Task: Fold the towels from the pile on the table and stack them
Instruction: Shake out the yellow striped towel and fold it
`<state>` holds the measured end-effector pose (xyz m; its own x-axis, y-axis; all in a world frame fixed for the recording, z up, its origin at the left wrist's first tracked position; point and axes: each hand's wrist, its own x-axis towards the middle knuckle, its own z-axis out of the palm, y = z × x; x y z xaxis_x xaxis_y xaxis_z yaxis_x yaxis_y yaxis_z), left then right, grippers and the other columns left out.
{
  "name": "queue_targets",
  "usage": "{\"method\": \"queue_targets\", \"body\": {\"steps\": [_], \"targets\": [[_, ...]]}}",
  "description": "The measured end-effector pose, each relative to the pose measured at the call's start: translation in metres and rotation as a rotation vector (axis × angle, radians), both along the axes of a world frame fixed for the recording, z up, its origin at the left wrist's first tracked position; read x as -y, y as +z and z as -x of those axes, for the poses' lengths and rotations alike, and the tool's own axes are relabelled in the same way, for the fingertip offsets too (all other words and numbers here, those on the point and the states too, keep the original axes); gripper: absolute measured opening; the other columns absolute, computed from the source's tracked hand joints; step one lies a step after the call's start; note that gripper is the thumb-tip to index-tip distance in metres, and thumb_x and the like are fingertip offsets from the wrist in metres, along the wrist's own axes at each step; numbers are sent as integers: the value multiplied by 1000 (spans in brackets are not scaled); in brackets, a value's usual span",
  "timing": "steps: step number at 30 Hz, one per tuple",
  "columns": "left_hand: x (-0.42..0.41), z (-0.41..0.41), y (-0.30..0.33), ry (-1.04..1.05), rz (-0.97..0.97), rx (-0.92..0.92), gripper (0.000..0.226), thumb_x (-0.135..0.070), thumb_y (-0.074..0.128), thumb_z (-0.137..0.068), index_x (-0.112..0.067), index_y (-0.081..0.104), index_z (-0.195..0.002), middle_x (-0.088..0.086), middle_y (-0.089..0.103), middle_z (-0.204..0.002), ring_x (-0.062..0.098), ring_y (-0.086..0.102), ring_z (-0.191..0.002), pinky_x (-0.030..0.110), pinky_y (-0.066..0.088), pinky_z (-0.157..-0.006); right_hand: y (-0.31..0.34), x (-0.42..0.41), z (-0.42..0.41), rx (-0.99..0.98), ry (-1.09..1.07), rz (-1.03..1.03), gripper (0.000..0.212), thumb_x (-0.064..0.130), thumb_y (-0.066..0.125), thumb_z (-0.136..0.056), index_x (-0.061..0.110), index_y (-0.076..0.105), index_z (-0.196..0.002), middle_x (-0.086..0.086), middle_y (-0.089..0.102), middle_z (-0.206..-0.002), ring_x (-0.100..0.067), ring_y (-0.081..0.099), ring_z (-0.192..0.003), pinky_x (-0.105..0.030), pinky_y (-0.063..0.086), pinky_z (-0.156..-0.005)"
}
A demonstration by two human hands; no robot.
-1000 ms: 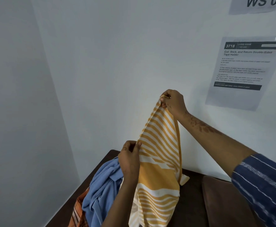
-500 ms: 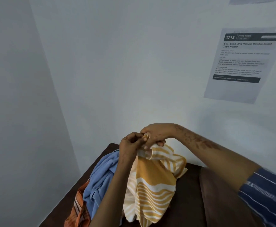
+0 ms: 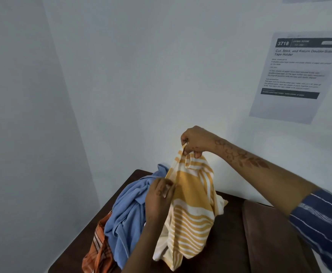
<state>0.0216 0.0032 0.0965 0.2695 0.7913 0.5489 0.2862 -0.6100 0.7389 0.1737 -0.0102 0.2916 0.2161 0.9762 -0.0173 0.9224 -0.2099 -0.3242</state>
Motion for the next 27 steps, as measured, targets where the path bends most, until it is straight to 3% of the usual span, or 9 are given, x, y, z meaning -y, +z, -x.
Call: {"method": "queue_targets", "body": {"steps": [6, 8, 10, 13, 16, 18, 20, 23, 27], "targets": [[14, 0, -39, 18, 128, -155, 20, -41, 66, -83, -21, 65, -87, -19, 49, -84, -3, 50, -74, 10, 40, -67, 1, -1, -6, -6, -25, -29, 13, 8, 72, -79, 10, 62, -87, -1, 63, -72, -11, 59, -43, -20, 51, -52], [20, -4, -50, 16, 100, -193, 29, -47, 52, -86, -20, 63, -88, -16, 55, -87, 0, 52, -82, 18, 47, -74, -1, -4, -7, -8, -41, -34, 13, 8, 71, -79, 10, 62, -88, 0, 62, -71, -11, 59, -43, -20, 51, -53], [21, -5, -58, 93, 47, -237, 36, -46, 41, -86, -20, 66, -90, -8, 60, -90, 12, 57, -83, 29, 50, -68, -1, -5, -10, -25, -70, -54, 11, 8, 71, -79, 9, 64, -88, 0, 63, -70, -9, 59, -41, -19, 51, -52], [19, 1, -58, 134, 36, -262, 29, -36, 45, -90, -19, 67, -96, -3, 63, -95, 18, 61, -84, 28, 46, -64, 0, -3, -22, -54, -145, -135, 9, 7, 70, -79, 6, 66, -87, -6, 67, -77, -14, 62, -46, -24, 53, -53], [21, 6, -61, 148, 161, -298, 22, -24, 48, -95, -19, 63, -112, -5, 60, -111, 18, 59, -98, 26, 43, -74, -1, 0, -35, -41, -222, -236, 8, 5, 67, -79, 4, 67, -86, -9, 67, -84, -24, 68, -57, -28, 54, -55], [26, 7, -58, 121, 232, -250, 16, -22, 50, -94, -19, 61, -105, -8, 60, -105, 17, 59, -94, 23, 40, -72, -6, 0, -40, 13, -268, -278, 10, 2, 61, -78, 4, 67, -85, -11, 67, -87, -29, 68, -64, -34, 57, -61], [29, 6, -45, 95, 292, -113, 5, -19, 54, -90, -21, 58, -89, -7, 59, -88, 15, 57, -79, 23, 38, -65, -13, 2, -43, 113, -315, -317, 16, 0, 54, -78, 3, 65, -90, -14, 66, -91, -31, 66, -73, -35, 56, -67], [18, 8, -21, 84, 373, 126, 10, -12, 59, -85, -23, 58, -85, -6, 59, -85, 10, 55, -72, 23, 41, -62, -22, 12, -38, 239, -285, -303, 32, 4, 52, -81, 10, 59, -111, -13, 65, -98, -30, 63, -85, -32, 46, -66], [-3, 10, 15, -165, 351, 160, 14, -8, 60, -85, -22, 60, -82, -7, 61, -75, 4, 53, -62, 16, 42, -59, -45, 28, 0, -267, 97, 63, 84, 5, 73, -76, 34, 32, -144, -1, 66, -74, -11, 60, -44, -24, 51, -44]]}}
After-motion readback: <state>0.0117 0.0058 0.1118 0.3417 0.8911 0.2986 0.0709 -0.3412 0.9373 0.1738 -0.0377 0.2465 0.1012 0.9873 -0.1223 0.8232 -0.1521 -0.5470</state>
